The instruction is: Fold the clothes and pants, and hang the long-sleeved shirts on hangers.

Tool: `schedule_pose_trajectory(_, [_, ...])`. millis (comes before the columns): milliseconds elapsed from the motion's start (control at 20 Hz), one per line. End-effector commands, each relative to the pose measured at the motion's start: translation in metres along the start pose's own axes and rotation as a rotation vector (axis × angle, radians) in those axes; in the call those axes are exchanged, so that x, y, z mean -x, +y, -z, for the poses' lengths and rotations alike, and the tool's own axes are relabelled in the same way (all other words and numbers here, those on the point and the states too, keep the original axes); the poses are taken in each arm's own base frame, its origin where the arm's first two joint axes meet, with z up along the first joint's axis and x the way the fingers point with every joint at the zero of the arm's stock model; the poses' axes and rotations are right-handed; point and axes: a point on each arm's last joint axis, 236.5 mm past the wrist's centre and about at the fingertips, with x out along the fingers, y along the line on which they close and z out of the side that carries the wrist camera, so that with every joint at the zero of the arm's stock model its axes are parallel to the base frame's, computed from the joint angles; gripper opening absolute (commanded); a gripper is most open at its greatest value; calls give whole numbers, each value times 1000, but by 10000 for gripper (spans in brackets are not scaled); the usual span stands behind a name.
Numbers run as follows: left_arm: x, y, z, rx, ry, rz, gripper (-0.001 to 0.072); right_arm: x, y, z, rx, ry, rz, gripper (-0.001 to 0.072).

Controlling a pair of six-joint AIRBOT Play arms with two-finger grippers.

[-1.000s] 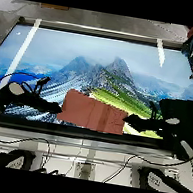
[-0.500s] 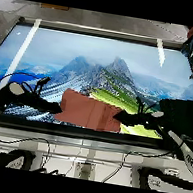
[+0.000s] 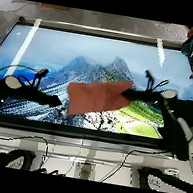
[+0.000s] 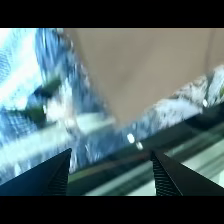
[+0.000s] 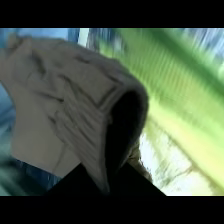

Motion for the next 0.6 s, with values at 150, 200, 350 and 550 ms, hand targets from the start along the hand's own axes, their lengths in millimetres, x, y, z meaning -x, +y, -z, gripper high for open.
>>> schedule_pose_trajectory(150, [59,-26,-65,-121,-196,-32,560,179,-55,-111,24,-315,379,19])
schedule_pose_trajectory(200, [64,-29,-66,-130,-209,-35,561,215,-75,-114,5,-353,481,19])
schedule_pose_trajectory(350, [68,-31,-66,-138,-220,-37,560,302,-146,-74,-253,-381,748,19])
schedule_pose_trajectory(550, [68,-31,-66,-138,-220,-37,560,365,-208,53,-754,-208,976,18])
